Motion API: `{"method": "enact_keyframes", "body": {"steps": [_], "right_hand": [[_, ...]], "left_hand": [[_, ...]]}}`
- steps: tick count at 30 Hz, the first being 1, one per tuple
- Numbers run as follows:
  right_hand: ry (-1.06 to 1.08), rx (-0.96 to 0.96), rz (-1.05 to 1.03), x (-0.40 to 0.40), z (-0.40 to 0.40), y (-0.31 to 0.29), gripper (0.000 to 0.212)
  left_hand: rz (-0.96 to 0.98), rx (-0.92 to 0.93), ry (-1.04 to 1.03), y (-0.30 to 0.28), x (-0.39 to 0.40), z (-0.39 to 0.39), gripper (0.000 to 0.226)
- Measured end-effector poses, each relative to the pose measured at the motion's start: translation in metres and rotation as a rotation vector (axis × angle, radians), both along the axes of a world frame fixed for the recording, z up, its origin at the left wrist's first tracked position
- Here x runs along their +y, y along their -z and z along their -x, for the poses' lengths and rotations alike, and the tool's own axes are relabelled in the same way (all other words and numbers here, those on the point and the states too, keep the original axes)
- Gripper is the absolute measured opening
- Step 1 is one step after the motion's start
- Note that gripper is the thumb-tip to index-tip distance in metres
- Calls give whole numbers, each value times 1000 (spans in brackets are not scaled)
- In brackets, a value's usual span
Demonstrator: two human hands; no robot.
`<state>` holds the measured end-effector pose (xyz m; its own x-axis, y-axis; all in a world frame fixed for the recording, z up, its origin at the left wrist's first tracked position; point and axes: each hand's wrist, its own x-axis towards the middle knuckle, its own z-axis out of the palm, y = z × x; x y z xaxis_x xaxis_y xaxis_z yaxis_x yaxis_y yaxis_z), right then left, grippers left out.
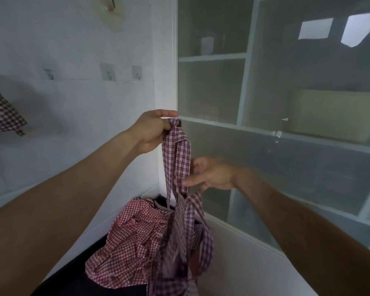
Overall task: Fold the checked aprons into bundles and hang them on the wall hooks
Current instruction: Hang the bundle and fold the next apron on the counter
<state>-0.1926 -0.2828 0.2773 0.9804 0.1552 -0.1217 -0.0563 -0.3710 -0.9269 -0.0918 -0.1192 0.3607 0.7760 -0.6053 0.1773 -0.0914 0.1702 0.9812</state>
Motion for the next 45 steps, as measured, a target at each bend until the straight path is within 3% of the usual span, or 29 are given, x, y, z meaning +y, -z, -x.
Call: {"method": "enact_keyframes", "body": {"steps": [3,9,11,14,17,20,22,25,27,29,31,34,36,41,45], "right_hand": [[-45,9,60,-2,3,2,11],[-91,96,351,-6,23,-12,22],[14,40,583,-13,19,-9,22],[363,-209,889,-35,8,-3,21],[530,-341,1068,-52,9,-4,15],[486,-250,968,-59,9,-3,23],[492,-221,799,-60,10,-1,30],[573,-252,408,-67,16,-4,22],[516,-226,317,-71,28,-15,40],[416,-138,383,-75,37,-26,45],[452,-140,618,-77,38,-36,30],[795,-507,904,-74,26,-44,15],[962,-661,833,-68,23,-52,19],[956,-289,679,-68,15,-70,11],[864,-128,917,-59,26,-77,22]], "left_hand": [[-15,-20,-28,-2,7,-4,40],[-137,-125,-124,6,19,-9,35],[-206,-223,-155,12,20,-12,32],[-299,-363,-241,22,21,-21,31],[-265,-358,-310,25,18,-29,34],[-188,-297,-339,24,12,-31,35],[-161,-286,-350,23,10,-31,37],[-142,-259,-364,22,10,-31,37],[-129,-222,-368,21,14,-30,34],[-123,-180,-353,21,19,-31,32],[-119,-162,-322,21,21,-30,33],[-124,-194,-305,25,18,-27,33],[-112,-222,-327,27,13,-25,33],[-44,-302,-412,30,7,-26,39],[1,-372,-483,37,1,-18,40]]}}
